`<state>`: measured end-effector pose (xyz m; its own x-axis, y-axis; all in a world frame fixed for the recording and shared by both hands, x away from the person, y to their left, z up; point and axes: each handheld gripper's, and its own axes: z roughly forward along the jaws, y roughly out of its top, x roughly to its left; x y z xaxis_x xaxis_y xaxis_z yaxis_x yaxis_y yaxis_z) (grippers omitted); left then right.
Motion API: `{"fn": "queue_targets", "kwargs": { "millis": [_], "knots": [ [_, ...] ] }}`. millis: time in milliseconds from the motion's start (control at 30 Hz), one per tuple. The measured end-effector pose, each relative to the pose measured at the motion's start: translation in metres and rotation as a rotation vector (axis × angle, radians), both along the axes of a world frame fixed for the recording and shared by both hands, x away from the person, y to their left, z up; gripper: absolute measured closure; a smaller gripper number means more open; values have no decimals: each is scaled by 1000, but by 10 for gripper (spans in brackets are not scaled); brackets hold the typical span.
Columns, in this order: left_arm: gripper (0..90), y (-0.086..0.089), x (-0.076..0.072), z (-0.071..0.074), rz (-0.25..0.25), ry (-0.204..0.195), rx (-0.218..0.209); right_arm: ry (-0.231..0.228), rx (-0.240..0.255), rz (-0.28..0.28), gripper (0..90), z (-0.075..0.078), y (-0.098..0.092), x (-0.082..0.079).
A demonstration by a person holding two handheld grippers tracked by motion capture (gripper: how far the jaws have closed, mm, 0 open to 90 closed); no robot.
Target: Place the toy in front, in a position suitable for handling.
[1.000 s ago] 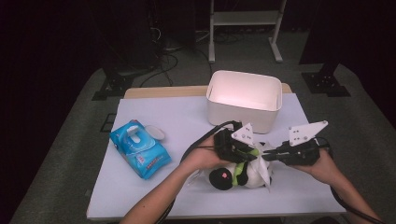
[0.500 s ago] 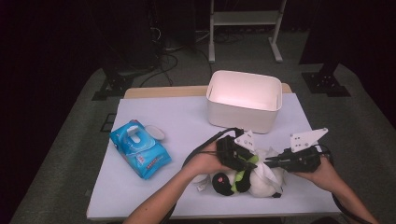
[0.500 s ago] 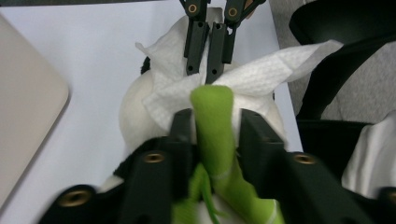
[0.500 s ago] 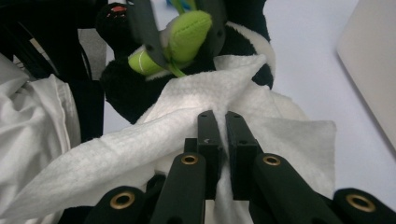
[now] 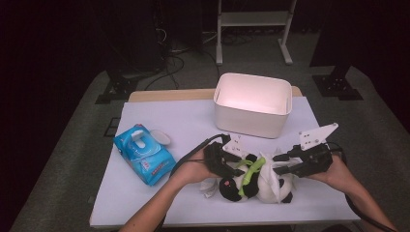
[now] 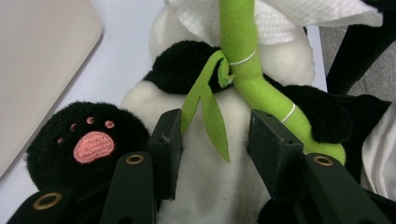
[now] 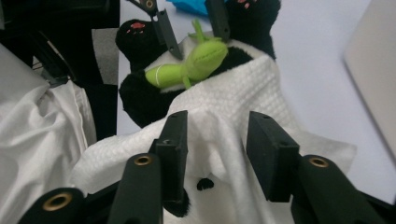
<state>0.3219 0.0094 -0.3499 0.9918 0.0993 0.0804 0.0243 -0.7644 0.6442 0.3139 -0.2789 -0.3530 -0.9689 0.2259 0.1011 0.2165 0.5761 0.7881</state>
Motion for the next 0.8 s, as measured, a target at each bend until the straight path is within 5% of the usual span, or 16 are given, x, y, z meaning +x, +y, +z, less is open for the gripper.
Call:
{"fn": "queue_targets", "kwargs": {
  "millis": [200, 333, 467, 600, 800],
  "knots": [
    [565, -2, -2, -3, -8, -8, 15, 15, -30, -43, 461, 5, -2, 3],
    [568, -2, -4, -3, -18, -8, 13, 69, -29, -47, 421, -1, 3, 9],
    [567, -1, -5, -6, -17, -8, 17, 97, -36, -29, 541, -10, 21, 16],
    [571, -1, -6, -7, -17, -18, 26, 27, -44, 8, 782, -6, 32, 15],
    [578, -3, -8, -8, -10, -32, 32, -14, -77, 2, 823, -3, 21, 9]
  ]
}}
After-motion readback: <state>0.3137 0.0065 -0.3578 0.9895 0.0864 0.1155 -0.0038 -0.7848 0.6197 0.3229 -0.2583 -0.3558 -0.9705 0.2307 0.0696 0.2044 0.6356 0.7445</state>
